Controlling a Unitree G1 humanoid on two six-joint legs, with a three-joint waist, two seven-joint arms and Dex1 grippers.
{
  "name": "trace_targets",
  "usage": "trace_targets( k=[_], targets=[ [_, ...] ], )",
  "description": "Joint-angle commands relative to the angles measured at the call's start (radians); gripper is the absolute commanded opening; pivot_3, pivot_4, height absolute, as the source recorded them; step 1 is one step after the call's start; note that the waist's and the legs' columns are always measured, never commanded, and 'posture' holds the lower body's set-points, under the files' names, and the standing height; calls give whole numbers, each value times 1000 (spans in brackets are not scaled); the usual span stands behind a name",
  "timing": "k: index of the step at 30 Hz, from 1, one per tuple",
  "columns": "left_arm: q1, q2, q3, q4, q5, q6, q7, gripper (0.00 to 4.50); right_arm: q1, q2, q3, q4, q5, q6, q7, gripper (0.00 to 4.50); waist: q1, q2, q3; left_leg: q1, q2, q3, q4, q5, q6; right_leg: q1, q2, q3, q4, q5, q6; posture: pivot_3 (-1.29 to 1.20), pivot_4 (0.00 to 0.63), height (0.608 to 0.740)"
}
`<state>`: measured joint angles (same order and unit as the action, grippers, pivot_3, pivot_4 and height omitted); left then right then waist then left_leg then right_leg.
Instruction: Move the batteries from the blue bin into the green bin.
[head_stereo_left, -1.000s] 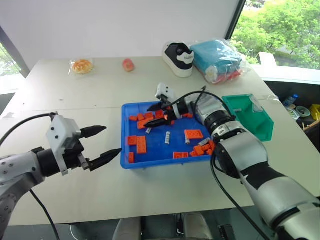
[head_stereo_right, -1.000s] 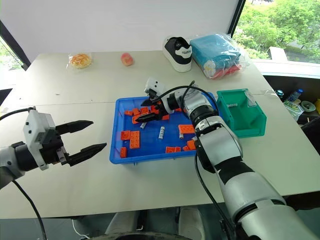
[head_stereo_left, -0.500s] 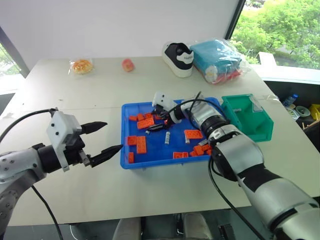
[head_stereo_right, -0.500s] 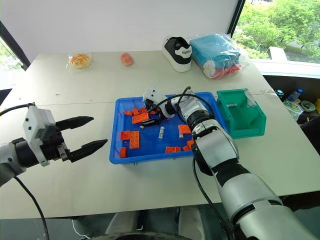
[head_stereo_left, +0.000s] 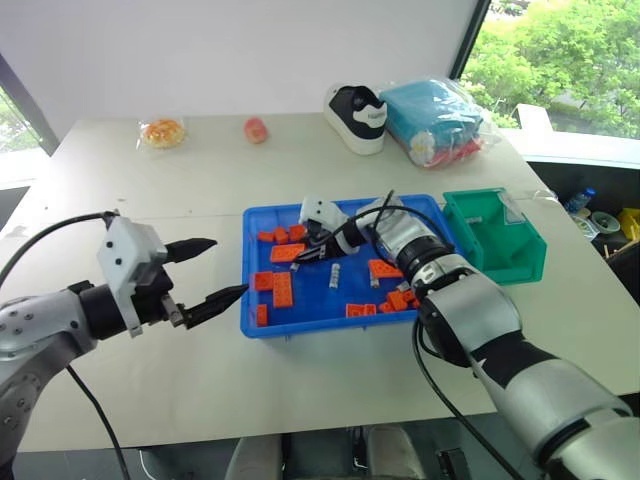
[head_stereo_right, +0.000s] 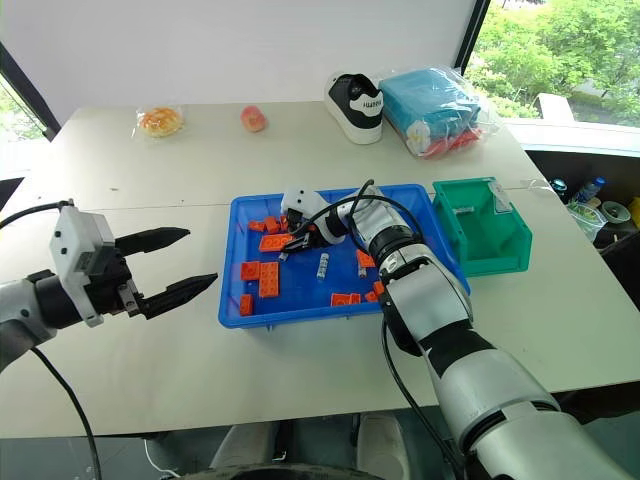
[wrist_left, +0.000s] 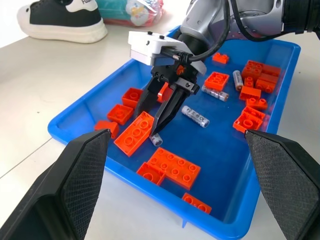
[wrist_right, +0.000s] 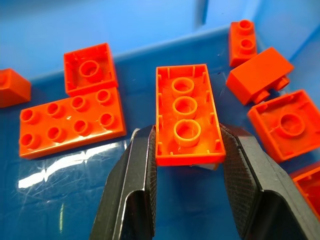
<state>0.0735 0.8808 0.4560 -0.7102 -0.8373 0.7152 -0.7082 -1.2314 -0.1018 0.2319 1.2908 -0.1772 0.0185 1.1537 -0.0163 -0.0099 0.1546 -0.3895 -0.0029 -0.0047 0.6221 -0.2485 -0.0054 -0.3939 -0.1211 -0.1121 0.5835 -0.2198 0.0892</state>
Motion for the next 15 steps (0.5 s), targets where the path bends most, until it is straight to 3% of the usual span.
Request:
trace_targets(
  k=[1,7,11,15],
  targets=[
    [-14,2,11,-8,5,-20,5,4500,-6,-8,-15,-27,8,-8,20,1195,0,0,0,0,0,0,0,0,0,0,0,0,0,0,0,0,150,707],
    [-26,5,5,-4,-1,-15,4,4500,32,-64,-22,-186,52,29,164,1195,3,0,0,0,0,0,0,0,0,1,0,0,0,0,0,0,150,707],
    [-35,8,-16,7,1,-15,-8,4500,217,-175,16,-610,99,190,301,1195,9,-1,0,0,0,-1,1,0,0,0,0,0,-1,0,0,0,150,707],
    [-68,9,-38,28,-5,-13,-16,4500,443,-307,58,-1058,142,397,348,1195,9,-1,-1,0,0,-2,1,0,0,3,0,1,-1,0,0,0,150,707]
  ],
)
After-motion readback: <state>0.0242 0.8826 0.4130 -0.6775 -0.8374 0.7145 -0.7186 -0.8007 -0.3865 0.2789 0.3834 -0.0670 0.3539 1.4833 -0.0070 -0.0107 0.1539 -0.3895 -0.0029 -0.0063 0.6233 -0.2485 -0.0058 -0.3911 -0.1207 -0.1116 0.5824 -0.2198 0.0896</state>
